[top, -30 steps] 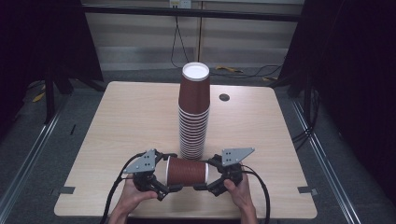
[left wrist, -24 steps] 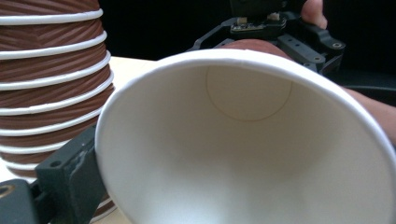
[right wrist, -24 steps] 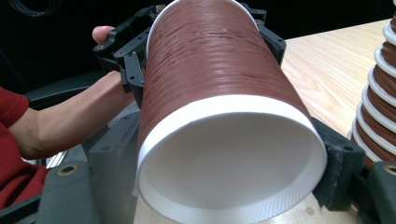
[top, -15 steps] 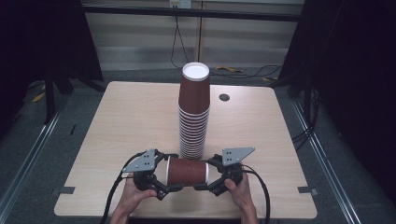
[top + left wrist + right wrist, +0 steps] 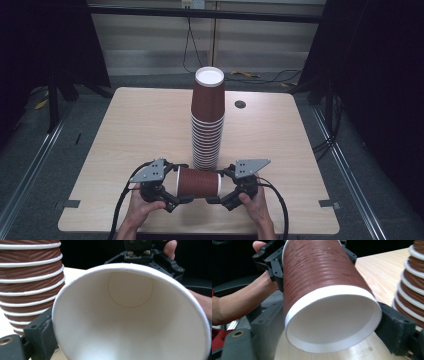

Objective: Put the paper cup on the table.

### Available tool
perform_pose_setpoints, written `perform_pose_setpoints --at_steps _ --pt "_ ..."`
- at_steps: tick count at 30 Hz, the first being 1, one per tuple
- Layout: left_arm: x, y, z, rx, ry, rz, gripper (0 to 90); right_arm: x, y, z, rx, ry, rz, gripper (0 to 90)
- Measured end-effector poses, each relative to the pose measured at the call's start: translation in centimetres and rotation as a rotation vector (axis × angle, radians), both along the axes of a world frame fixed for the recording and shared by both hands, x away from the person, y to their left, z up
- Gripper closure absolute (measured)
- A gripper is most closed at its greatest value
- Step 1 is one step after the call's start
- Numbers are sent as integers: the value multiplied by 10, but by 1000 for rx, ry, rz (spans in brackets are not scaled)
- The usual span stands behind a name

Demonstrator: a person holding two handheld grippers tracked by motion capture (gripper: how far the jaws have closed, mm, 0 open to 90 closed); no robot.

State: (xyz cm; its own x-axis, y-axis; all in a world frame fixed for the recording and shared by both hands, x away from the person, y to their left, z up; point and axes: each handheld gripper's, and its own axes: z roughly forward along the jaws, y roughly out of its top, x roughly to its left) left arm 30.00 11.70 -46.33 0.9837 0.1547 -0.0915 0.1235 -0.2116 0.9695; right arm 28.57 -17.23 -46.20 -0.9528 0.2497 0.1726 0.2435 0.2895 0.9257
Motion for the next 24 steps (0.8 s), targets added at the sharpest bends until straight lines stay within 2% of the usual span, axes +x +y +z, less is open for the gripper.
perform_pose_setpoints --at_steps 5,10,11,12,14,16,21,24 --pt "2 3 0 11 7 20 51 -2 -3 -3 9 -20 -55 145" --pt "6 7 0 47 13 45 51 -4 -7 -5 13 -31 -100 134" --pt "5 8 1 58 10 67 51 -5 -8 -5 16 -33 -103 134" --pt "6 10 2 52 13 62 51 -6 -9 -5 13 -36 -117 134" --pt "5 13 4 71 5 83 51 -9 -10 -5 8 -47 -156 133" --pt "6 15 5 78 9 80 51 -11 -13 -5 -2 -66 -182 132" --pt "6 18 8 103 6 96 51 -14 -20 -5 19 -81 -249 130" --pt "8 22 10 115 7 105 50 -16 -22 -5 17 -101 -312 130"
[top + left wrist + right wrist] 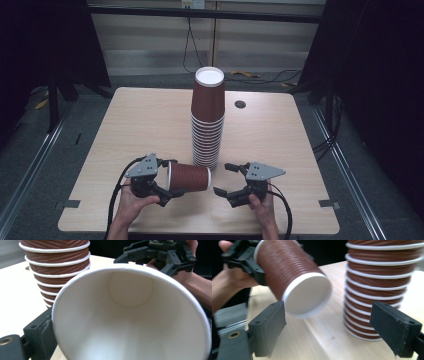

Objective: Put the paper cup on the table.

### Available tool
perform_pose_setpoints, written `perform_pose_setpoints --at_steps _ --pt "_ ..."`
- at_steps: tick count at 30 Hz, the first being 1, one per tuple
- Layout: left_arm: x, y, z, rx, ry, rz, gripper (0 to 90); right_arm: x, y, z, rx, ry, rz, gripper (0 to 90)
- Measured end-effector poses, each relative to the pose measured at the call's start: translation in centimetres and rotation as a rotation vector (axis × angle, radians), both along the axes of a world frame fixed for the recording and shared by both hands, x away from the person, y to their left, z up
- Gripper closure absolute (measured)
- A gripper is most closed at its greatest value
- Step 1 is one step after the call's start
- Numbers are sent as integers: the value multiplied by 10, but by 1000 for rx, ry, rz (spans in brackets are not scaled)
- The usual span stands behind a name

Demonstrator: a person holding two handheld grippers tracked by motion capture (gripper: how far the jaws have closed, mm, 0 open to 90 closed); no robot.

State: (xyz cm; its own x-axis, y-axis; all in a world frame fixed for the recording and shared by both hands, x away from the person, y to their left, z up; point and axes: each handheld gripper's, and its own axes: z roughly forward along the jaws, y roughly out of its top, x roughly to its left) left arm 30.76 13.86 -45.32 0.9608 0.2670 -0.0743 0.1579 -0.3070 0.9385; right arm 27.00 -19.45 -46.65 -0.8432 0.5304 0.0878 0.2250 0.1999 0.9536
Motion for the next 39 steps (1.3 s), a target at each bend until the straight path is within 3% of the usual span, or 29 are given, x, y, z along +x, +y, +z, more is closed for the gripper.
perform_pose_setpoints --at_steps 10,15,19,21,27,29,32,39 --pt "2 13 4 33 11 32 50 -4 -14 0 61 -70 -127 130" --pt "5 16 5 45 35 56 50 -5 -20 -7 54 -106 -255 133" --pt "7 18 4 95 43 84 50 -7 -23 -15 71 -140 -374 132" --pt "9 20 5 100 51 86 50 -9 -24 -19 50 -160 -421 132" --pt "16 29 12 146 71 128 50 -10 -28 -25 39 -200 -486 135" --pt "19 32 14 141 94 140 50 -11 -28 -28 25 -235 -506 135" --pt "24 36 19 179 98 175 50 -12 -28 -32 19 -256 -527 135" --pt "32 35 35 246 110 192 50 -13 -30 -36 44 -251 -532 135"
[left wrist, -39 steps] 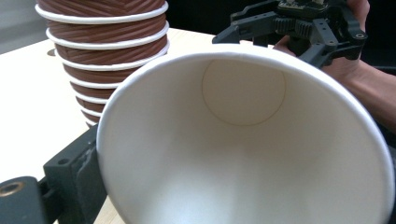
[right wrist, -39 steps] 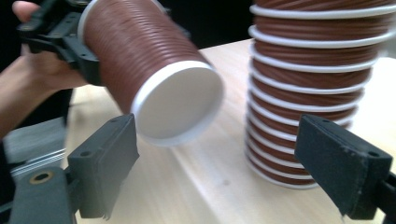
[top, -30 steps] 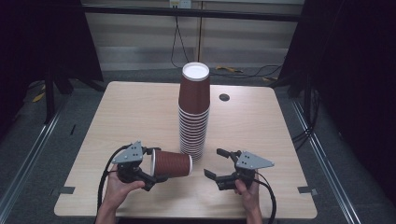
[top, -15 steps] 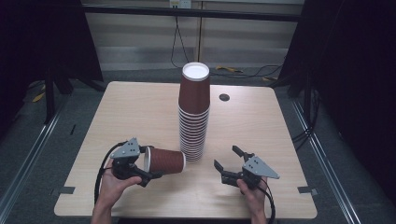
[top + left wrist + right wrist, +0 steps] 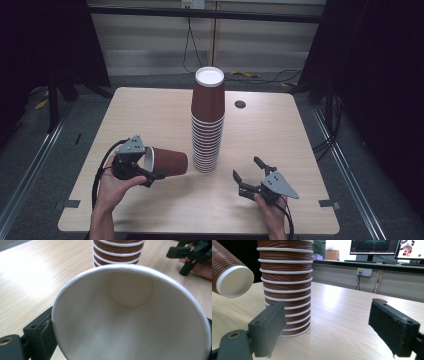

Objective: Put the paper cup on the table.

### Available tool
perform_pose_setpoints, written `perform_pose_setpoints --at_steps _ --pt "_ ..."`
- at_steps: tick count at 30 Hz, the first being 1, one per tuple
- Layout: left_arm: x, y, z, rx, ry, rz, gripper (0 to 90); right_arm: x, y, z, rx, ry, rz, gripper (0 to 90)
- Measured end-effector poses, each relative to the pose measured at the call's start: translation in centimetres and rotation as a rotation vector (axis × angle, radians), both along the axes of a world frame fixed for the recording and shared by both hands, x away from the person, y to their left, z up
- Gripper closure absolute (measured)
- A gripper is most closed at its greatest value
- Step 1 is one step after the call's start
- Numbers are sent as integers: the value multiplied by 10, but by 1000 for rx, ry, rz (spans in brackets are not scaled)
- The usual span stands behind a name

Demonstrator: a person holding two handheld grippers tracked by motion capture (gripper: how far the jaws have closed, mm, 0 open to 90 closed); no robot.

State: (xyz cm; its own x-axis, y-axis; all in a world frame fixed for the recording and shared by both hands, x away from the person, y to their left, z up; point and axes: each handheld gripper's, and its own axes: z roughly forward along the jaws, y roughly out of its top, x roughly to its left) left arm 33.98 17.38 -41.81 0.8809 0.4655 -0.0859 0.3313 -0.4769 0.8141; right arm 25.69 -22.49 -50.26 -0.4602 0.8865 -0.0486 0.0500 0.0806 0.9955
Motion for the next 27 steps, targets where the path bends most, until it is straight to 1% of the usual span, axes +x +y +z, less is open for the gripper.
perform_pose_setpoints --at_steps 1,3,5,7,9,12,15,16,18,20,21,22,23,24,25,26,27 --pt "2 1 2 20 3 -1 50 -1 0 0 7 1 1 135" --pt "4 1 6 36 11 1 50 -2 -2 0 23 -5 5 133" --pt "6 1 10 45 17 8 50 -3 -5 -1 57 -10 -1 131" --pt "8 2 11 52 23 6 49 -4 -6 -2 70 -27 -1 128" --pt "11 2 11 78 28 7 48 -5 -6 -2 66 -32 1 129" --pt "16 3 11 118 43 30 47 -5 -6 -2 69 -28 0 130" --pt "20 3 11 139 60 34 47 -5 -6 -2 68 -31 8 131" --pt "21 2 11 151 52 45 47 -5 -6 -2 68 -30 12 131" --pt "25 0 11 198 56 60 47 -5 -6 -2 64 -30 15 136" --pt "29 -2 10 222 67 61 47 -4 -6 -2 63 -21 16 137" --pt "30 -2 10 241 66 60 47 -4 -6 -2 63 -22 20 141" --pt "31 -3 10 240 73 59 47 -4 -6 -2 64 -23 24 141" --pt "32 -4 9 249 83 56 47 -4 -6 -2 61 -25 23 142" --pt "33 -5 10 261 82 48 47 -5 -6 -2 63 -23 18 142" --pt "34 -6 10 269 88 56 47 -5 -6 -2 65 -26 17 140" --pt "36 -7 11 288 85 51 46 -5 -6 -2 66 -32 17 138" --pt "37 -7 12 295 93 52 46 -4 -6 -2 66 -32 17 138"
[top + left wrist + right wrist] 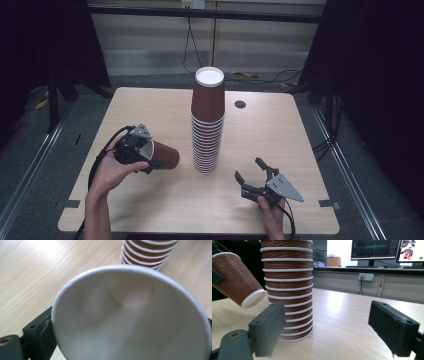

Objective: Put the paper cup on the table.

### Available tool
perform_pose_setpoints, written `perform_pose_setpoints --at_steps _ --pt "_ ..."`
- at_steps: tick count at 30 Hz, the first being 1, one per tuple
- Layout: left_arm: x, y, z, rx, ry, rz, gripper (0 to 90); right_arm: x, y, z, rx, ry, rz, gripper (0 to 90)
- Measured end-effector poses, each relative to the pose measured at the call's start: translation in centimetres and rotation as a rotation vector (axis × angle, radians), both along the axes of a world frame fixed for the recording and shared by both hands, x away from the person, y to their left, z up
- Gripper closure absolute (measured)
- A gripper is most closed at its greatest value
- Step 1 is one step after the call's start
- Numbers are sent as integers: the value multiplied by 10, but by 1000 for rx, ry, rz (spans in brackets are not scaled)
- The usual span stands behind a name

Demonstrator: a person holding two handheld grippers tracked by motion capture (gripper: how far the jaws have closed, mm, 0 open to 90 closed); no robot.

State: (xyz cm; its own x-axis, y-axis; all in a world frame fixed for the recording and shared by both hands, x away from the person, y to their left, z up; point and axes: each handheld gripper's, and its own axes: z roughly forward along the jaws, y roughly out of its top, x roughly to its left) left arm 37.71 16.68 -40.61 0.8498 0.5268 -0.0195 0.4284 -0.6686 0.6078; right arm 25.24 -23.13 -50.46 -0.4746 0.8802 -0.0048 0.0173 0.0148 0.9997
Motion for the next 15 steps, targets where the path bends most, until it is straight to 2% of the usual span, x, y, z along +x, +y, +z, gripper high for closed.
perform_pose_setpoints --at_steps 1,4,5,6,10,11,15 --pt "2 0 1 2 -2 4 46 0 0 0 0 0 0 138" --pt "7 0 4 18 29 11 45 0 0 0 0 0 0 139" --pt "10 1 5 47 39 -10 45 0 0 0 1 0 0 139" --pt "11 -1 5 56 49 -10 45 0 0 0 1 0 0 139" --pt "18 -11 9 135 55 -15 44 0 0 0 1 0 0 139" --pt "21 -13 10 161 52 -31 43 0 0 0 1 0 0 139" --pt "27 -18 9 208 81 -42 39 0 0 0 1 2 -1 139"
